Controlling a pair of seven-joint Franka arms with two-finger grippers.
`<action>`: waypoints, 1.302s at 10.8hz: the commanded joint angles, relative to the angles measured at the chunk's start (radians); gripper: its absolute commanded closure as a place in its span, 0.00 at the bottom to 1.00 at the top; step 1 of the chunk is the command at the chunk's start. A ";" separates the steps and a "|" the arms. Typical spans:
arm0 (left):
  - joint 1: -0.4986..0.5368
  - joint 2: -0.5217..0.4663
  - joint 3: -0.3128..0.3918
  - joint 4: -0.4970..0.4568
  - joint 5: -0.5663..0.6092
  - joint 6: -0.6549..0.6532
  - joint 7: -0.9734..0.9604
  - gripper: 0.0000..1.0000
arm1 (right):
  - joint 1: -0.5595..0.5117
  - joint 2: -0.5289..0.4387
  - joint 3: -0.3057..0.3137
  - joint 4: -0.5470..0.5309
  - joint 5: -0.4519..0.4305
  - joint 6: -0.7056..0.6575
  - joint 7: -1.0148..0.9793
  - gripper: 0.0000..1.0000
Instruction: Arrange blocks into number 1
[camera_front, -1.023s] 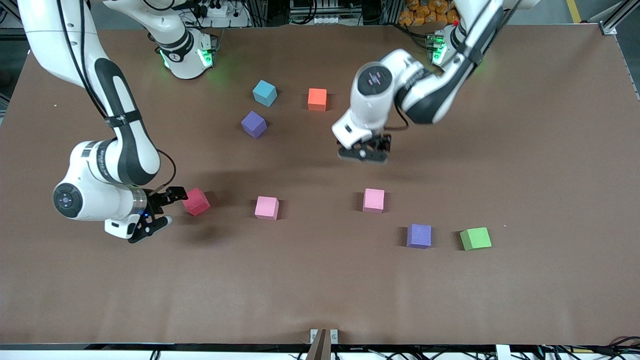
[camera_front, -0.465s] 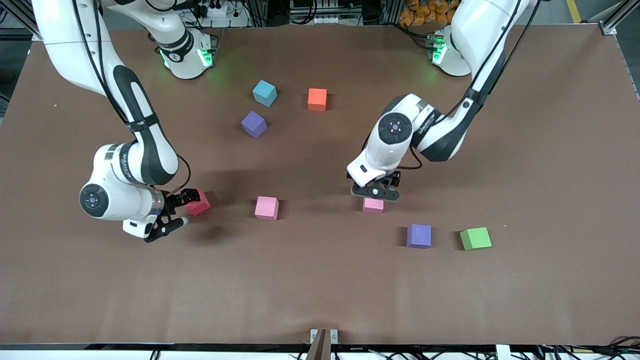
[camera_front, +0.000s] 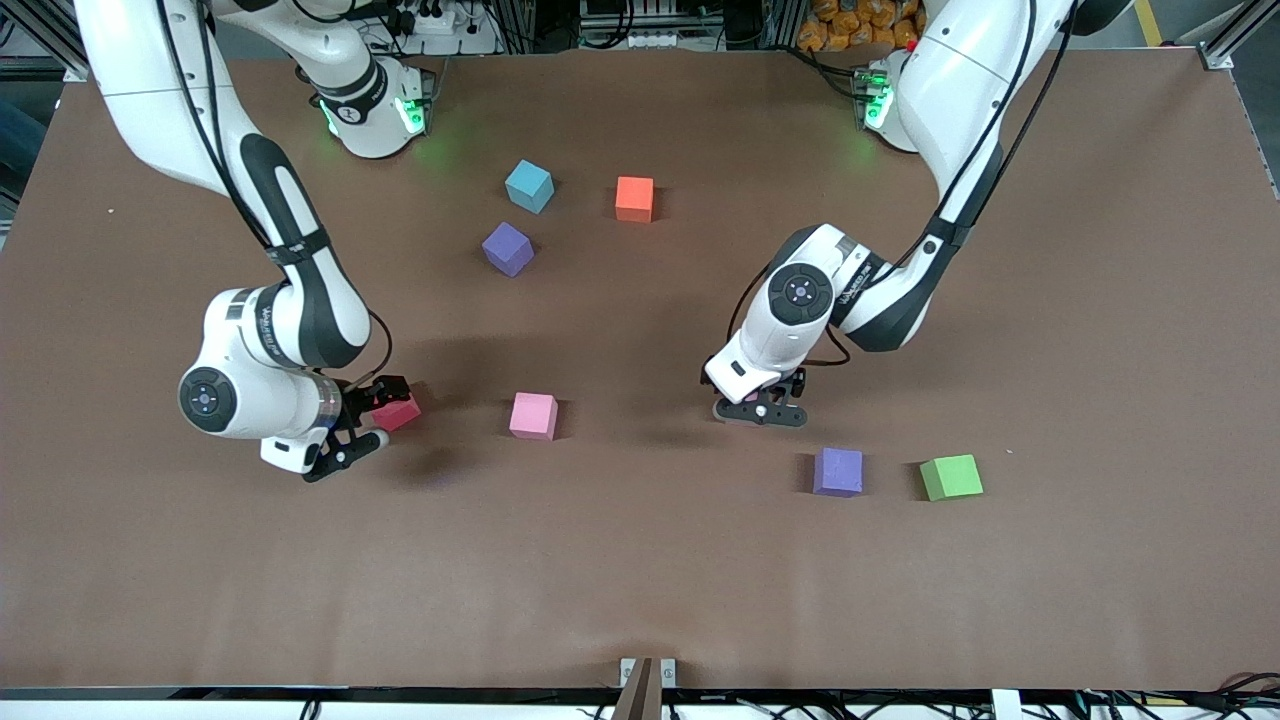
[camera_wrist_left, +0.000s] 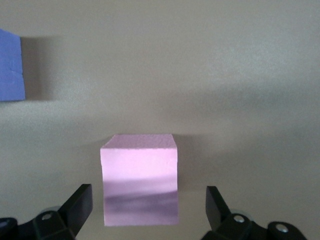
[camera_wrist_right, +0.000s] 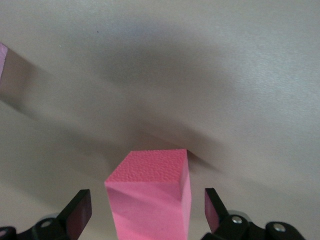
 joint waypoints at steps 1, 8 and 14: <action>-0.025 0.033 0.028 0.040 0.014 0.003 -0.014 0.00 | 0.017 -0.003 -0.006 -0.033 0.009 0.041 0.013 0.00; -0.123 0.025 0.023 0.039 0.009 -0.006 -0.185 1.00 | 0.024 0.010 -0.009 -0.076 -0.024 0.130 0.007 0.20; -0.273 0.008 -0.104 0.014 0.006 -0.072 -0.551 1.00 | 0.027 -0.035 -0.031 -0.051 -0.026 0.118 0.098 0.55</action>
